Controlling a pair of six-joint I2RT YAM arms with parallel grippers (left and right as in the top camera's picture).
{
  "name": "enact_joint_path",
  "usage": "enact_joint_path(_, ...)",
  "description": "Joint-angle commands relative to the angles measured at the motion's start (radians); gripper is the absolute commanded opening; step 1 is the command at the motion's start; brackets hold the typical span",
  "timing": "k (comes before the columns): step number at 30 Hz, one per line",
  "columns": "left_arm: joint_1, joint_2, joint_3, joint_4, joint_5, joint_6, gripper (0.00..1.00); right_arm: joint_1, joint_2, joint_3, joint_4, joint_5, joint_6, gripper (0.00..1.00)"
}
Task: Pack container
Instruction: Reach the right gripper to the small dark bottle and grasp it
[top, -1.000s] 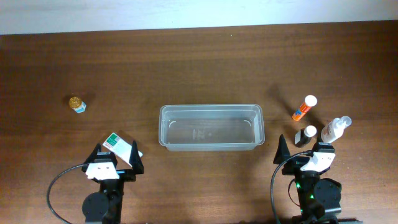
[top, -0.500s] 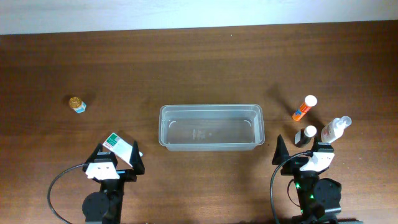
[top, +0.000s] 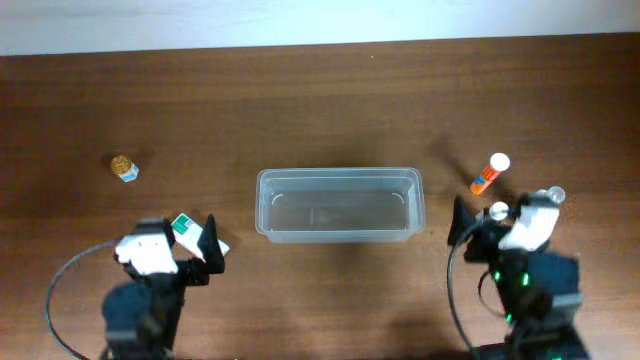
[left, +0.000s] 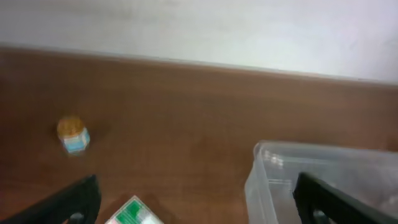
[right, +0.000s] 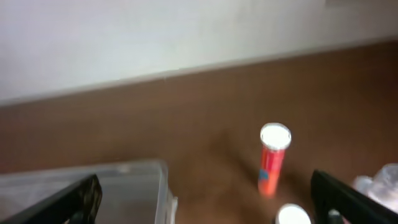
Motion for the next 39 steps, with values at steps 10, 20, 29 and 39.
enact_joint_path(10, 0.003, 0.536, 0.426, -0.425, 0.015, 0.0, 1.0, -0.008, 0.678, 0.791, -0.671, -0.001, -0.062, 0.98)
enact_joint_path(20, 0.003, 0.672, 0.46, -0.458, 0.014, -0.001, 0.99, -0.18, 0.863, 0.827, -0.815, -0.123, -0.012, 0.98)
enact_joint_path(29, 0.003, 0.672, 0.46, -0.454, 0.014, -0.001, 0.99, -0.209, 0.974, 0.767, -0.82, -0.143, -0.035, 0.98)
enact_joint_path(39, 0.003, 0.672, 0.46, -0.454, 0.014, -0.001, 0.99, -0.271, 0.983, 0.584, -0.686, -0.139, -0.035, 0.98)
